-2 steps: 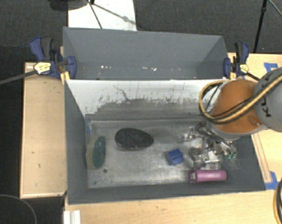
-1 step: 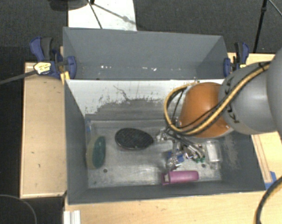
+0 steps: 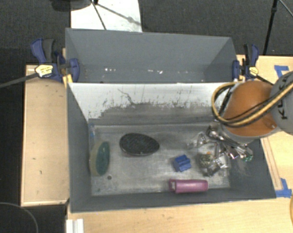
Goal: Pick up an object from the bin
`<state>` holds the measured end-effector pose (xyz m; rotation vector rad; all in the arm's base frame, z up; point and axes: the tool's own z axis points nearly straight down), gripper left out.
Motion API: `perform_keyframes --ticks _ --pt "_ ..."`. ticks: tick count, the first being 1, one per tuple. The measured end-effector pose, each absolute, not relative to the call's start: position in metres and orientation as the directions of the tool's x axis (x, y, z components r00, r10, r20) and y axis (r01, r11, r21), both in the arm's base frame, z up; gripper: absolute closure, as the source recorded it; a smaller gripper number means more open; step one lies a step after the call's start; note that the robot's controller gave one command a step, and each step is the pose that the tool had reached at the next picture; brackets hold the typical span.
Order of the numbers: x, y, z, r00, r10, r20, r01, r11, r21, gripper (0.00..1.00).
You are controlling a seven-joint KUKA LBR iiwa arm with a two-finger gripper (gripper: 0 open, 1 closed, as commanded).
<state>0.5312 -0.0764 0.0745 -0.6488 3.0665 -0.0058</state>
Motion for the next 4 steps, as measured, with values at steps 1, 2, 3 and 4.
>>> perform_keyframes --ticks 1,2,3,4 --pt "0.542 -0.130 0.073 -0.996 -0.083 -0.009 -0.083 0.997 -0.002 0.00" --pt "0.543 -0.129 0.074 -0.996 -0.087 -0.012 -0.087 0.996 -0.003 1.00" --pt "0.542 -0.128 0.073 -0.996 -0.089 -0.008 -0.089 0.996 -0.002 0.00" --pt "0.507 -0.096 0.073 -0.998 -0.060 -0.011 -0.060 0.998 -0.001 0.00"
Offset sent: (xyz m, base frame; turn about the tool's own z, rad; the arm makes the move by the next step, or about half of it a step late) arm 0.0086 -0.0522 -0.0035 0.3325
